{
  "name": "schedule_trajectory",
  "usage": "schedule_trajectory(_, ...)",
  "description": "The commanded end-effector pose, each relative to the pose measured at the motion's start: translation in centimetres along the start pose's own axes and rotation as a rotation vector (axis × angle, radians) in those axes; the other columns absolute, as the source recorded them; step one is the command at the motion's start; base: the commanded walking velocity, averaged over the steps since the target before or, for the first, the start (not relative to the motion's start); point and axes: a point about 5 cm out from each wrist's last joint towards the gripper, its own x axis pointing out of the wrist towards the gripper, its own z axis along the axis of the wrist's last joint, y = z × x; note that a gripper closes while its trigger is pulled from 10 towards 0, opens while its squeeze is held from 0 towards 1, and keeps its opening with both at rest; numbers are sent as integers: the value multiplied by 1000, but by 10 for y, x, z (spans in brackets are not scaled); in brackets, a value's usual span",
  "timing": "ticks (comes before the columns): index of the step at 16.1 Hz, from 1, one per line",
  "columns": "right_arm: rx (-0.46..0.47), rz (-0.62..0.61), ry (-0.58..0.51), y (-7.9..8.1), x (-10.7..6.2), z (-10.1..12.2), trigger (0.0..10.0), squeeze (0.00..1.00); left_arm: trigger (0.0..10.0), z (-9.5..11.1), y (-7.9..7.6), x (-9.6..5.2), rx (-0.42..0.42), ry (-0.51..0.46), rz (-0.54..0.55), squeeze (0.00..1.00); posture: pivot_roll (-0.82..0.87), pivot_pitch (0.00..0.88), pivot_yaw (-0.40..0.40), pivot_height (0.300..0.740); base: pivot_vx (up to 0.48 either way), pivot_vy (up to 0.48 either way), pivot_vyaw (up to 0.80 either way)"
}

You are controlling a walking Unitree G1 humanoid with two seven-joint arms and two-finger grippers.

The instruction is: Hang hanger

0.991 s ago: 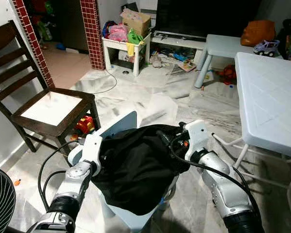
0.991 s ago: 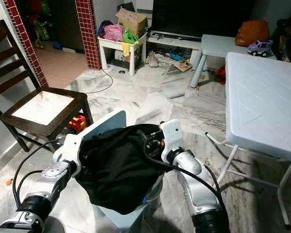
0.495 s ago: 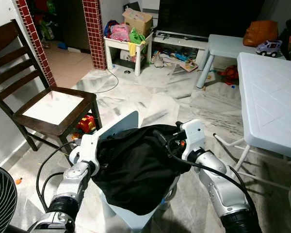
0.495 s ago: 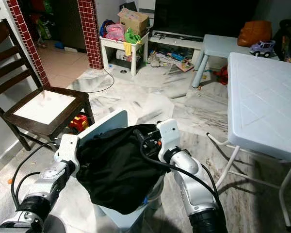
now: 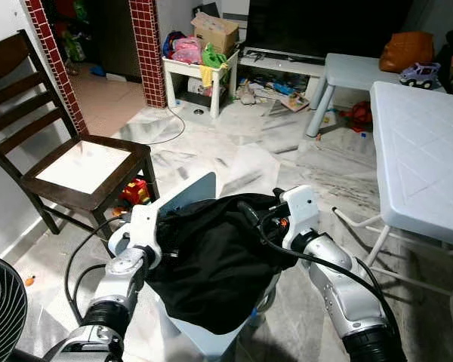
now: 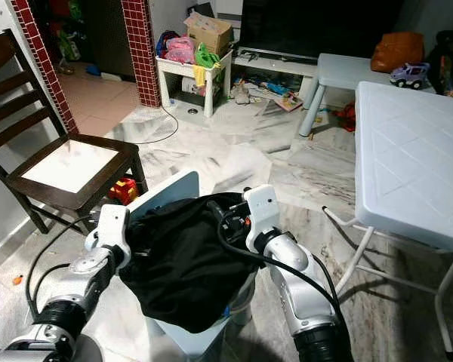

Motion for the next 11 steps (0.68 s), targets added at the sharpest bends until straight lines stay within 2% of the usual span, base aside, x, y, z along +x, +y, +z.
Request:
schedule_trajectory(1,-9,8,-6,0,3,3,10000,0,0,9,-5,2,2,-32,-17,0,-22,0,-38,740,0,0,0)
schedule_trajectory(3,-10,5,-8,0,3,3,10000,0,0,18,-20,5,-15,-75,-67,0,-22,0,-35,740,0,0,0)
schedule_trajectory(4,-10,4,-8,0,3,3,10000,0,0,23,-36,6,3,-99,-116,0,-22,0,-35,740,0,0,0)
schedule_trajectory(5,-10,3,-8,0,3,3,10000,0,0,27,-54,6,25,-123,-178,0,-22,0,-35,740,0,0,0)
schedule_trajectory(7,-11,4,-8,0,4,3,10000,0,0,31,-66,3,117,-165,-214,0,-23,0,-35,740,0,0,0)
schedule_trajectory(8,-11,4,-8,1,4,3,10000,0,2627,35,-65,1,161,-196,-187,0,-22,0,-33,740,0,0,0)
schedule_trajectory(9,-12,2,-7,0,4,2,10000,0,10000,41,-58,-2,192,-254,-111,141,-18,0,-33,740,0,0,0)
schedule_trajectory(10,-12,1,-4,0,3,1,10000,0,10000,42,-49,-7,200,-294,-55,1000,-18,0,-33,740,0,0,0)
schedule_trajectory(11,-11,0,-2,0,3,0,10000,0,10000,42,-33,-15,213,-336,24,1000,-12,0,-34,740,0,0,0)
